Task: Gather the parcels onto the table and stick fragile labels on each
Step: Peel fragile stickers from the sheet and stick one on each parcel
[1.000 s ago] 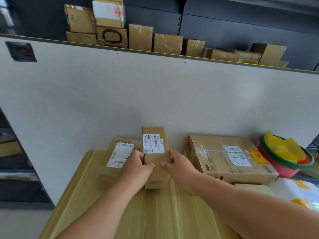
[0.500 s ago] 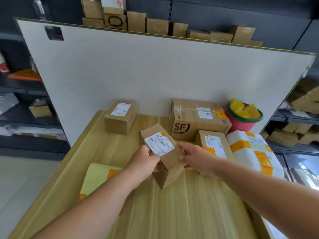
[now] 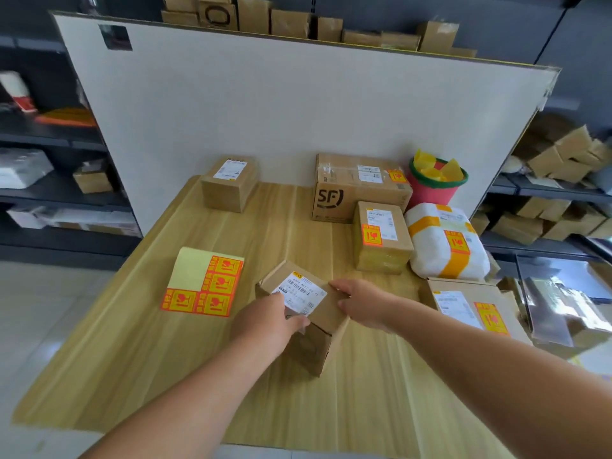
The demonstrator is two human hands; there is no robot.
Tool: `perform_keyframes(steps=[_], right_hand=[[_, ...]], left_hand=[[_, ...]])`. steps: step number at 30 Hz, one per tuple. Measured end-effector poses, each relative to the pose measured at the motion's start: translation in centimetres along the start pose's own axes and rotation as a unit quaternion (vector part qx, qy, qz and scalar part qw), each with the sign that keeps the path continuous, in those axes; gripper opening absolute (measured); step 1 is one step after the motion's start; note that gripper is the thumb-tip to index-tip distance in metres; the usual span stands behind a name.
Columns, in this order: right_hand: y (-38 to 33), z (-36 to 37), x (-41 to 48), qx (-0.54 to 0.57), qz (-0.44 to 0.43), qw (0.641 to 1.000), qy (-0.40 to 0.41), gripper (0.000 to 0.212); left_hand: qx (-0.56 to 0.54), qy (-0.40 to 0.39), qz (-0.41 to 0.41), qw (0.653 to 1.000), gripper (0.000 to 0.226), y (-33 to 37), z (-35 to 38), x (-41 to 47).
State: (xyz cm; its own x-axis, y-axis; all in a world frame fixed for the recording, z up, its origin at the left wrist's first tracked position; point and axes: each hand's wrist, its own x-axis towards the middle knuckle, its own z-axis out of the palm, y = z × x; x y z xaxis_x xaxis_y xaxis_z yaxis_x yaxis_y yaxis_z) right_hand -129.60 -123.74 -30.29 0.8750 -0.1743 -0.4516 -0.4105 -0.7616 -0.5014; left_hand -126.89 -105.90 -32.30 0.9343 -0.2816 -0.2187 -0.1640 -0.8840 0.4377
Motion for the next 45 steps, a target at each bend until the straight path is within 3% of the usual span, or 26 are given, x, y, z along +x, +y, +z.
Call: perform_keyframes(steps=[3, 5, 8, 10, 12, 17, 23, 28, 35, 45], right_hand=[[-1.1, 0.4, -0.2, -0.034, 0.001, 0.999, 0.041, 0.043], [-1.9, 0.4, -0.3, -0.046, -0.003, 0.998, 0.048, 0.041], [-2.7, 1.3, -0.1, -0.066, -0.011, 0.997, 0.041, 0.069], [-2.9, 2.1, 0.0, -0.086, -0.022, 0.995, 0.05, 0.091], [-2.8, 2.9, 0.3, -0.098, -0.029, 0.992, 0.068, 0.099], [-2.6, 3.2, 0.7, -0.131, -0.054, 0.984, 0.105, 0.083], [-2.7, 3.1, 1.1, -0.187, -0.067, 0.974, 0.106, 0.081], [-5.1, 2.7, 1.7, -0.222, -0.121, 0.957, 0.141, 0.085], [-10.5, 3.8, 4.7, -0.213, -0.163, 0.955, 0.127, 0.072], [-15.5, 4.7, 12.1, -0.235, -0.153, 0.955, 0.096, 0.071]], left_hand=[[0.035, 0.007, 0.034, 0.999, 0.041, -0.3, -0.9, -0.3], [0.078, 0.072, 0.087, 0.991, 0.034, -0.7, -1.4, 0.1], [0.136, 0.121, 0.137, 0.974, 0.047, -1.6, -1.6, 1.6], [0.151, 0.076, 0.139, 0.976, 0.064, -2.1, -1.6, 2.6], [0.152, 0.033, 0.129, 0.979, 0.066, -2.5, -1.4, 3.3], [0.089, 0.048, 0.13, 0.986, 0.051, -3.1, -0.9, 3.6], [0.048, 0.066, 0.137, 0.987, 0.043, -3.6, -0.9, 3.9], [0.011, 0.094, 0.152, 0.984, 0.059, -5.1, -2.5, 4.6], [-0.025, 0.129, 0.002, 0.991, 0.062, -10.8, -6.6, 8.4], [-0.085, 0.067, -0.146, 0.983, 0.068, -18.3, -7.6, 17.1]])
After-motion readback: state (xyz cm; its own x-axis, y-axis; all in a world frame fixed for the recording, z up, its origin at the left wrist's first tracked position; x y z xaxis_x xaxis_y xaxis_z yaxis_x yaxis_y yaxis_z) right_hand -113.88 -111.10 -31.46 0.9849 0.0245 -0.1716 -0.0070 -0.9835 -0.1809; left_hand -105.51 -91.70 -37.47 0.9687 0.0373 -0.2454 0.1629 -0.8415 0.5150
